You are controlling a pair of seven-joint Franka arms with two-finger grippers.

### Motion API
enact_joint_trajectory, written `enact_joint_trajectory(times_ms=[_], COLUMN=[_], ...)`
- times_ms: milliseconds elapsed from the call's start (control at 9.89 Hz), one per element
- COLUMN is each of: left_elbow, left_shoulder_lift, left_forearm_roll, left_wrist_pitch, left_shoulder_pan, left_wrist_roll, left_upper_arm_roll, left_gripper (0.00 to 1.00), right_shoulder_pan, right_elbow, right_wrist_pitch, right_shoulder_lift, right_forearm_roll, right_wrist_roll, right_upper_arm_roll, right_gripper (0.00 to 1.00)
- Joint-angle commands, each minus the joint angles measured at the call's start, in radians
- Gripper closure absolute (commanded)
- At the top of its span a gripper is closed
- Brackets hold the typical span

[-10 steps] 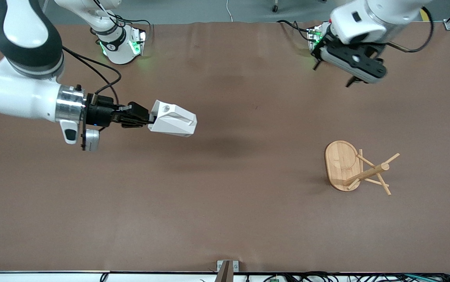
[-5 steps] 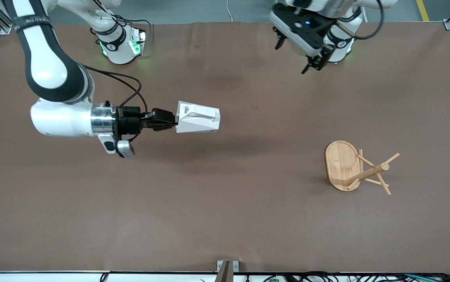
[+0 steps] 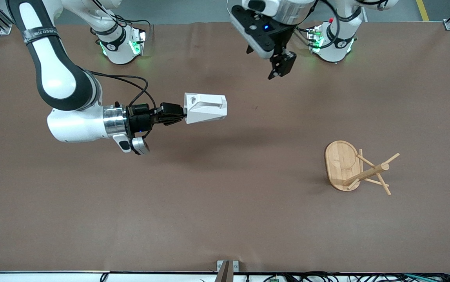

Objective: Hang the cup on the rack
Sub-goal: 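Carry the cup to mid-table while the left gripper reaches toward it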

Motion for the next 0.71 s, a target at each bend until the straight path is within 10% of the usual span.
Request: enact_joint_trajectory(times_ms=[0,606], left_elbow=[0.014,0.023], left_shoulder_lift=[0.053,0.130], left_forearm_roll=[0.036,0.117], left_wrist_pitch=[0.047,0.153], left_shoulder_pan=[-0.036,-0.097], left_wrist_roll=[-0.012,0.052], left_upper_arm_roll=[-0.007,-0.007], left_gripper=[0.00,0.00], right_shoulder_pan=[-0.001,0.001], right_elbow=[-0.004,-0.004], right_wrist_pitch=[-0.006,-0.072], right_shoulder_lift=[0.019,0.036], right_forearm_roll=[0.038,0.038], right_wrist_roll=[-0.066,-0.070], right_upper_arm_roll=[0.015,0.021], right_gripper=[1.00,1.00])
